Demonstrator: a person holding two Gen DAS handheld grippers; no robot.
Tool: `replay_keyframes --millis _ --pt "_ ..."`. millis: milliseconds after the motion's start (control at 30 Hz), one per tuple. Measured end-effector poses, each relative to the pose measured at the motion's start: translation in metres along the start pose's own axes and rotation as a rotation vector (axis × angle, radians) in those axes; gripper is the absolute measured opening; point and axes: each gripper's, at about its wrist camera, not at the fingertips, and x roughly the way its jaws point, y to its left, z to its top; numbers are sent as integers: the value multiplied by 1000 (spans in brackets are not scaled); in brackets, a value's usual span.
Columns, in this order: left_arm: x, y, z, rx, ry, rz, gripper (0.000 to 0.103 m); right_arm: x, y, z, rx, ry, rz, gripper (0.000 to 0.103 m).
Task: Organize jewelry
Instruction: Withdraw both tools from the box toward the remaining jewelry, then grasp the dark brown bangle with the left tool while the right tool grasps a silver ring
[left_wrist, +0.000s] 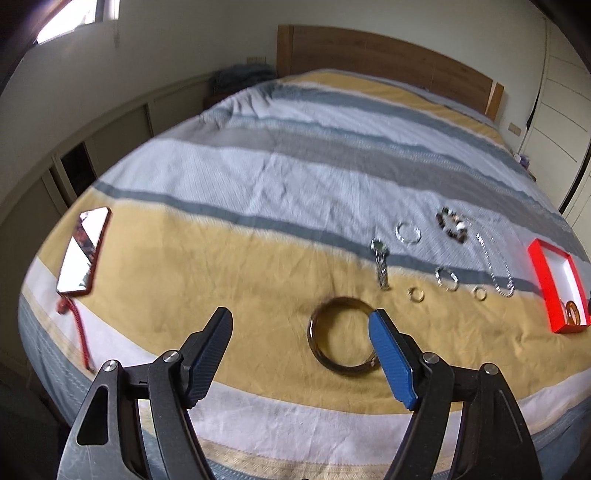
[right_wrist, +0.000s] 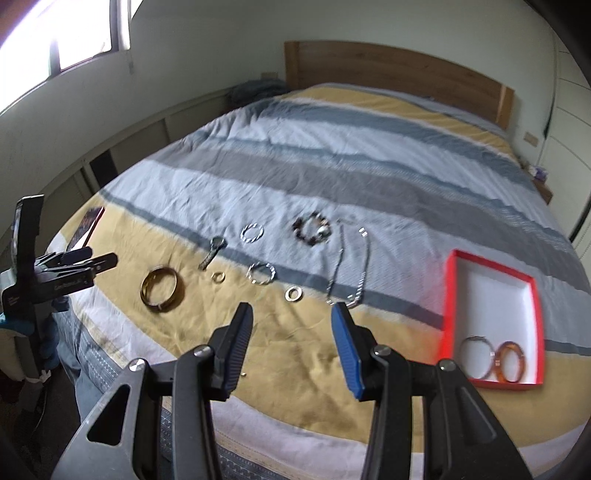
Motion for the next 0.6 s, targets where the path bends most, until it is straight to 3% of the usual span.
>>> replay_keyframes --millis 400,500,600 --pt "58 0 -12 -4 120 -10 60 82 12 -1 -4 119 87 42" --pt "69 -1 -14 4 145 -20 53 100 23 3 -16 136 125 42" --pt "80 -2 -16 11 170 -31 38 119 36 7 -26 151 165 42"
